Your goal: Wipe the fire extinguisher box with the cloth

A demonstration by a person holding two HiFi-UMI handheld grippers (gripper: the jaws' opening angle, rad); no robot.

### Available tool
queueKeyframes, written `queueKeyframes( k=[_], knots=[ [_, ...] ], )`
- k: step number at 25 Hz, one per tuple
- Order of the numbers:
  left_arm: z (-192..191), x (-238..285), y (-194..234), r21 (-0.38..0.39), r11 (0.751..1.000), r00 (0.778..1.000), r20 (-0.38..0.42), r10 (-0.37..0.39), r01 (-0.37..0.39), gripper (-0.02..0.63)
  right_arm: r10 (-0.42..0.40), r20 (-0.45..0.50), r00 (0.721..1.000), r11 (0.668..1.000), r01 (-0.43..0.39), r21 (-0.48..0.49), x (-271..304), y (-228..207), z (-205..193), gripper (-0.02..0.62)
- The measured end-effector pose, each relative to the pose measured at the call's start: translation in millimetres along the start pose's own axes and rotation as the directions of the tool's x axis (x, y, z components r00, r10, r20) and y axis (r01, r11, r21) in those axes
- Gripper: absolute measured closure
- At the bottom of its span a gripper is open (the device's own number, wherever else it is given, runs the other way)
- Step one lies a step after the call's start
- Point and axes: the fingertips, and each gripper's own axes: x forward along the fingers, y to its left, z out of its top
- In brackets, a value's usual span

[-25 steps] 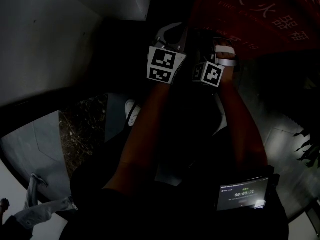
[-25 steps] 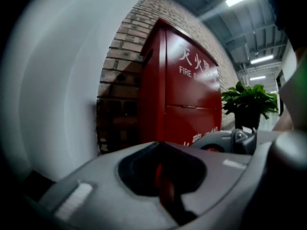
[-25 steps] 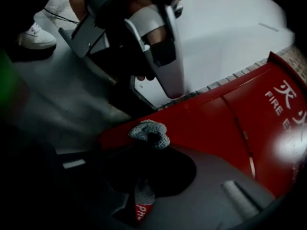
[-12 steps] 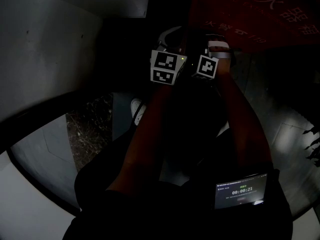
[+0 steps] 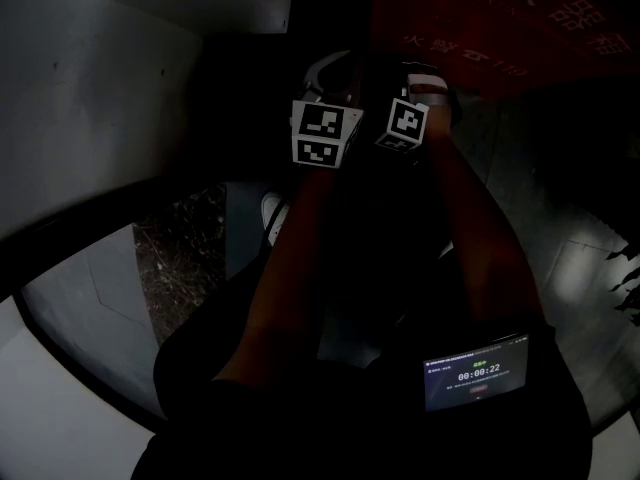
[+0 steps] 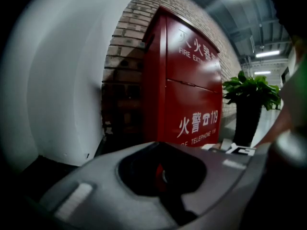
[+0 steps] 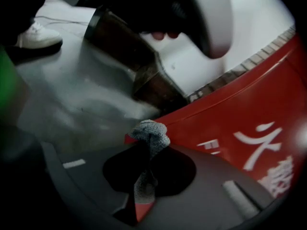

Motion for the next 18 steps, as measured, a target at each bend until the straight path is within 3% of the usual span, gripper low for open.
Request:
queueKeyframes(
  k=[4,8,12,18],
  knots=[
    [23.9,-7.2,-0.2,-0.039,0.999,0.999,0.049,0.002,0.0,0.604,-0.045,0.047,0.998,0.997,0.042,0.064,-34.3,-30.6,15.2,0.56],
    [70.9,-22.5,11.4,-0.057,0.998,0.989,0.143,0.024,-0.016,0.604,-0.091,0.144,0.985,0.982,0.064,0.178,-79.8,-71.5,42.4,0.56],
    [128.5,-44.4,8.4,-0.046,0.999,0.976,0.214,0.035,-0.026,0.604,-0.095,0.248,0.964,0.959,0.022,0.283,-132.8,-105.8,70.2,0.56],
    [228.4,-59.7,5.3,0.029,0.999,0.951,0.309,0.025,-0.036,0.604,-0.044,0.452,0.891,0.932,-0.127,0.341,-212.0,-167.8,127.4,0.56]
  ],
)
